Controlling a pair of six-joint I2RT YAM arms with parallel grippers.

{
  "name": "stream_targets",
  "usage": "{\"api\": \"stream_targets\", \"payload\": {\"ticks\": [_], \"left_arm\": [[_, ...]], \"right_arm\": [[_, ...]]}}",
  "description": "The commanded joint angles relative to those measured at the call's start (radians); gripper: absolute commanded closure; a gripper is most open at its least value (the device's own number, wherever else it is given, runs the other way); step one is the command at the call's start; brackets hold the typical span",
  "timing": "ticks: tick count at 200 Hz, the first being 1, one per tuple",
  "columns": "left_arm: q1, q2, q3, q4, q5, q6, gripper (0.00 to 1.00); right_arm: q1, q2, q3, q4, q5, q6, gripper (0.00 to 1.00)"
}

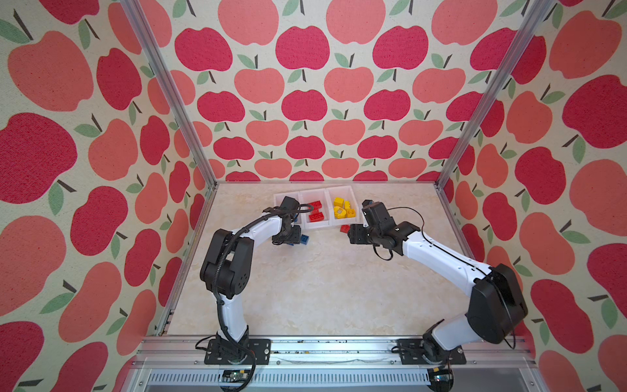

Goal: Sort the legos into containers by color
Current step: Pick up the lego from the center of the table.

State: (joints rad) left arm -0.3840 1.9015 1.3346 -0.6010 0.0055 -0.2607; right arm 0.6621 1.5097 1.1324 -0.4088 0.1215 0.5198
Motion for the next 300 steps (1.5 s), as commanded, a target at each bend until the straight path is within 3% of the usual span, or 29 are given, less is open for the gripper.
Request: {"api": "stream_targets", "payload": {"ticks": [1,180,300], "left_arm": [[0.005,0.025,0.035,-0.001,-0.03,0.02,0.41],[0.01,0.102,0.061,0.038,-0.036,0.023,0.5],[-0.003,0.075,0.042,0.035,-0.036,0.012,0.66]], "right_arm": [[-0.01,-0.031,-0.014,0.007,0.004,0.02,0.29],[-0.02,-0.03,-0.022,0.019,-0.003,0.031,0.29],[-0.024,-0.036,-0.022,0.022,0.0,0.032,0.29]]}}
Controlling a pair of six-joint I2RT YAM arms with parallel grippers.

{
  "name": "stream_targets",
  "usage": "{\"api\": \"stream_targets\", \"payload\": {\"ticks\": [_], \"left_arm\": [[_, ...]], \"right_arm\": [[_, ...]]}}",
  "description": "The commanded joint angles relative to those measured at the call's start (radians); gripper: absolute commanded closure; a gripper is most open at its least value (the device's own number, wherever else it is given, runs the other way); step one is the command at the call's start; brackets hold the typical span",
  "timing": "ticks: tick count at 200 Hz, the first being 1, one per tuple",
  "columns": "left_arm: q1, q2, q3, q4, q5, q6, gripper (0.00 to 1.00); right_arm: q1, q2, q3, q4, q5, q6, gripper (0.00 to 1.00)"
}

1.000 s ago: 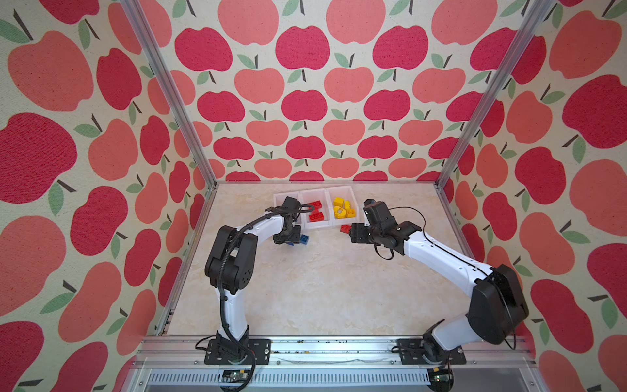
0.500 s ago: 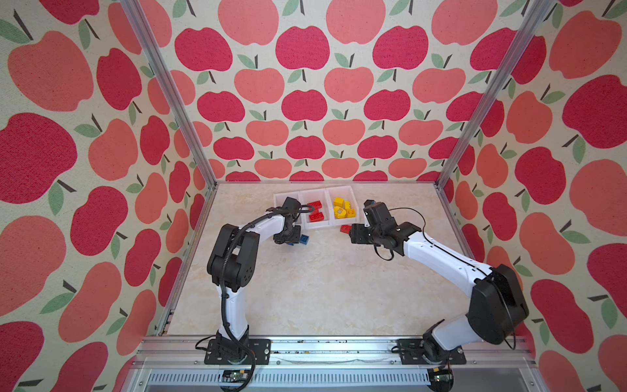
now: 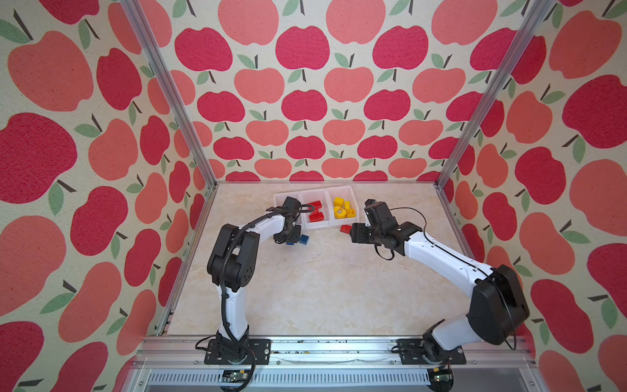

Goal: Sort the legos into containers by color
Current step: Pick up the lego from the center of the table, then place the lego in the container.

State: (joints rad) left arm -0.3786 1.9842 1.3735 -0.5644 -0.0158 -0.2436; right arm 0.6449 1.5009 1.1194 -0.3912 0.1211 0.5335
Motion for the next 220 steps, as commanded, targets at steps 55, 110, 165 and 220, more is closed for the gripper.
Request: {"api": "stream_targets", "payload": {"ticks": [55,110,165,220], "left_arm": [[-0.026,-0.108,-0.055,0.0,-0.031,-0.025,0.68],[-0.039,-0.254,-0.088,-0.007,-0.047,-0.042,0.69],[-0.014,-0.262,0.04,-0.018,-0.062,0.002,0.69],[0.052,-0.112,0.224,-0.027,-0.07,0.058,0.69]], "right_arm": [[-0.007,-0.034,-0.01,0.005,0.002,0.018,0.3],[-0.007,-0.042,-0.018,0.008,-0.005,0.02,0.3],[-0.007,-0.061,-0.033,0.005,-0.004,0.026,0.3],[-0.007,-0.065,-0.04,0.008,-0.008,0.034,0.3]]}}
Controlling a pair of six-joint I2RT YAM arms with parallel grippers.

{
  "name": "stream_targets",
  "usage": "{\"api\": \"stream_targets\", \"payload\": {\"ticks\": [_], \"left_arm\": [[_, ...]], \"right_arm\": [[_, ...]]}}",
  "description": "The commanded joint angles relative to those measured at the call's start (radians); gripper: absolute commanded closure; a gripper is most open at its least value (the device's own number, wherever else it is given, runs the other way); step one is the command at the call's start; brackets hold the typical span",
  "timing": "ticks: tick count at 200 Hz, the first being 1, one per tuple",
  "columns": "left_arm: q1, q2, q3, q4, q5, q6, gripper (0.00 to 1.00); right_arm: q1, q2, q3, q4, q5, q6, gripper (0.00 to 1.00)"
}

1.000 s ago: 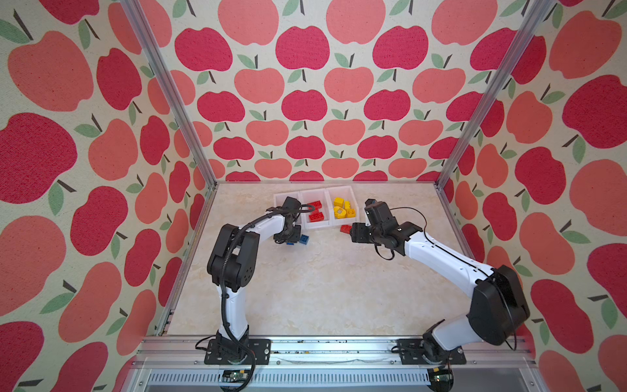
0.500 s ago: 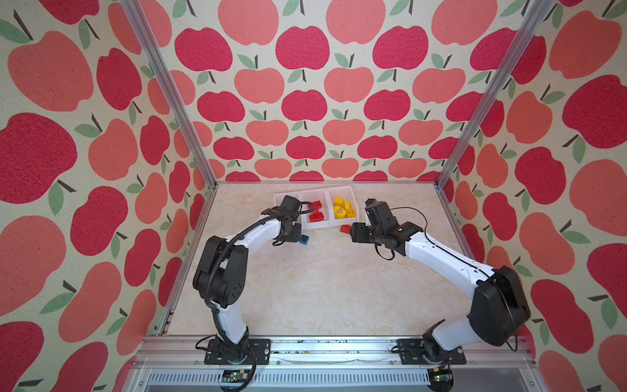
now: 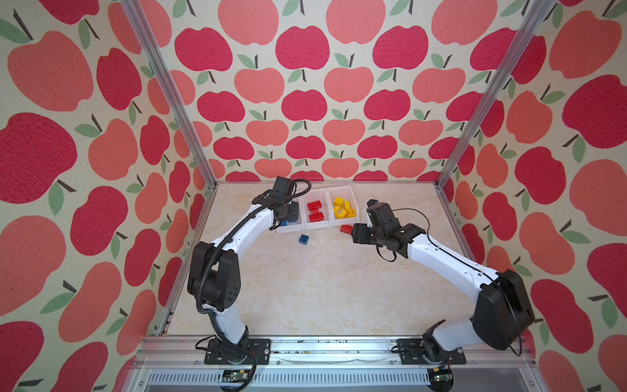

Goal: Sort the legos into containers by color
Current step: Place the lego in the container.

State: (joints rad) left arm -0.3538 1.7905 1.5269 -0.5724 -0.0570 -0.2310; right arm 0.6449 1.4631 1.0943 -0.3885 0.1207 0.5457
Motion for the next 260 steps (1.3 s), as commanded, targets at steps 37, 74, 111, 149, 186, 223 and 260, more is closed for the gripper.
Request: {"api": "stream_targets", "payload": {"ticks": [37,74,111,149,186,223,260], "left_arm": [[0.066,0.2,0.163,-0.024,-0.043,0.065,0.69],[0.09,0.29,0.241,-0.034,-0.068,0.085,0.69],[0.102,0.361,0.302,-0.041,-0.067,0.096,0.68],[0.105,0.394,0.329,-0.043,-0.069,0.092,0.64],[0.105,0.391,0.328,-0.041,-0.072,0.082,0.49],[0.102,0.366,0.316,-0.032,-0.068,0.075,0.45],[0.095,0.334,0.299,-0.017,-0.061,0.07,0.44]], "right_arm": [[-0.006,-0.026,-0.017,0.005,-0.011,0.025,0.3],[-0.007,-0.027,-0.022,0.004,-0.012,0.026,0.3],[-0.006,-0.026,-0.022,0.004,-0.011,0.03,0.3],[-0.007,-0.024,-0.017,-0.004,-0.008,0.026,0.3],[-0.006,-0.017,-0.011,-0.006,-0.009,0.025,0.29],[-0.007,-0.013,-0.007,-0.004,-0.012,0.025,0.29],[-0.006,-0.017,-0.01,-0.004,-0.009,0.025,0.3]]}}
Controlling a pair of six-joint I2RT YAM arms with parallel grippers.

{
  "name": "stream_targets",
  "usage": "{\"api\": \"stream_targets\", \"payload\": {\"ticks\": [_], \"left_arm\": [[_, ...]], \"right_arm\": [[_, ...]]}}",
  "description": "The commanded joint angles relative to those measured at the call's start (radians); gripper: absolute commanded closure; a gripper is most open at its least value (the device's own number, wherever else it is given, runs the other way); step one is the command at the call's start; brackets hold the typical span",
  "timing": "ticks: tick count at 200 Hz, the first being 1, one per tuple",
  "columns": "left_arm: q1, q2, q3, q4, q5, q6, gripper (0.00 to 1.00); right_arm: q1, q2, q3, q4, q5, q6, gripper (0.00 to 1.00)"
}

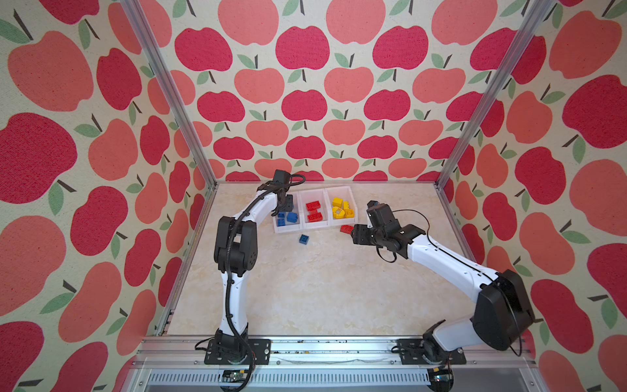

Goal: Sort the legos into containers by color
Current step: Place the lego in the container, then pick up the lego from the top-center of the table.

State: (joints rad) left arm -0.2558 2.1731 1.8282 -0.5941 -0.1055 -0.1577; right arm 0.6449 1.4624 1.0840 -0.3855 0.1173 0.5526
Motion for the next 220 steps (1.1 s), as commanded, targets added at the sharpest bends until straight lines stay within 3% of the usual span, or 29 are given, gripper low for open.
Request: {"api": "stream_targets", "payload": {"ticks": [1,78,186,220], "left_arm": [[-0.003,-0.049,-0.003,0.005,-0.013,-0.003,0.44],[-0.036,-0.156,-0.078,0.036,0.01,-0.043,0.39],[-0.038,-0.523,-0.474,0.135,0.104,-0.176,0.3],[-0.034,-0.607,-0.572,0.147,0.131,-0.211,0.28]], "right_arm": [[-0.007,-0.015,0.0,-0.007,-0.006,0.018,0.3],[-0.007,0.005,-0.003,-0.005,0.003,0.009,0.3],[-0.073,0.114,0.008,0.043,-0.018,-0.162,0.28],[-0.113,0.187,0.015,0.1,-0.07,-0.226,0.2]]}}
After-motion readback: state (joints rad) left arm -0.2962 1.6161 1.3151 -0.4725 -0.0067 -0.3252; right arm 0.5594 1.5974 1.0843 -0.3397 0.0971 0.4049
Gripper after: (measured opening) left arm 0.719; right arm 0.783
